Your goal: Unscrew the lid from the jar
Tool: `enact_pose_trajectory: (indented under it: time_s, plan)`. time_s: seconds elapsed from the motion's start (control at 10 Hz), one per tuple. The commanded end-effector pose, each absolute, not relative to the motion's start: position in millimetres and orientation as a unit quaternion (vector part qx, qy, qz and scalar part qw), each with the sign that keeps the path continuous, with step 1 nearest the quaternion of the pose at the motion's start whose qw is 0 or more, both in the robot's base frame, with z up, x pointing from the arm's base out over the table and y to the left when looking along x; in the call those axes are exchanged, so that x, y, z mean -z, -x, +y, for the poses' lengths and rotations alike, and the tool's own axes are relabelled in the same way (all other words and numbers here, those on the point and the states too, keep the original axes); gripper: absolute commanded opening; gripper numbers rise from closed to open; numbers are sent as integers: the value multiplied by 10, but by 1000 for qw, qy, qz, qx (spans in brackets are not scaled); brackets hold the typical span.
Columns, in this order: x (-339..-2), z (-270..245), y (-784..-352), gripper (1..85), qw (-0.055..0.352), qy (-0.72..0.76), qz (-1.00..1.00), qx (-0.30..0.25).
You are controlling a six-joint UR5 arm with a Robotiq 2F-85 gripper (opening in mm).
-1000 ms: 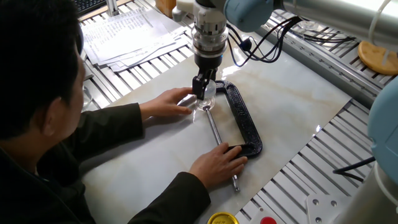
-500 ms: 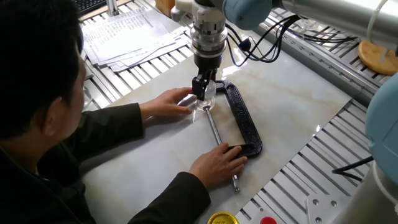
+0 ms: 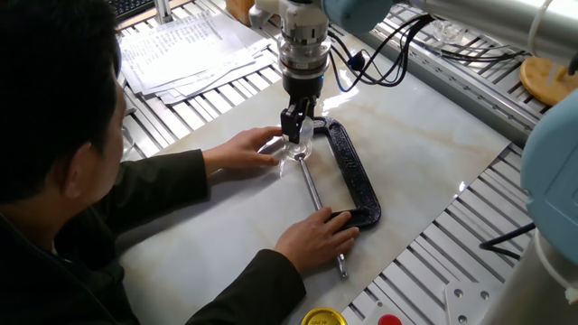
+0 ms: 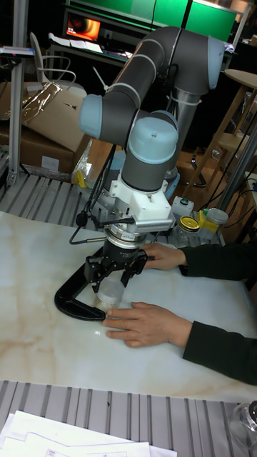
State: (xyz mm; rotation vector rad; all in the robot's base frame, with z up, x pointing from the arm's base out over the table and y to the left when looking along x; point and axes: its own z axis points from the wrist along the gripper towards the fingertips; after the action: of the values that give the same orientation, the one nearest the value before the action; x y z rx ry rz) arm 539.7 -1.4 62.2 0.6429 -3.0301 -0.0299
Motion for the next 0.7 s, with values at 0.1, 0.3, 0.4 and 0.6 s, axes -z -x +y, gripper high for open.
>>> enact_pose_trajectory:
  time_s: [0.1, 0.3, 0.4, 0.6]
  plan:
    - [-630, 27, -5400, 657, 22, -204, -979, 19]
    - [-629, 28, -5419, 687, 19, -208, -978, 17]
    - [-627, 37, -5447, 703, 14, -212, -977, 16]
    - [-618, 37, -5467, 703, 12, -216, -976, 15]
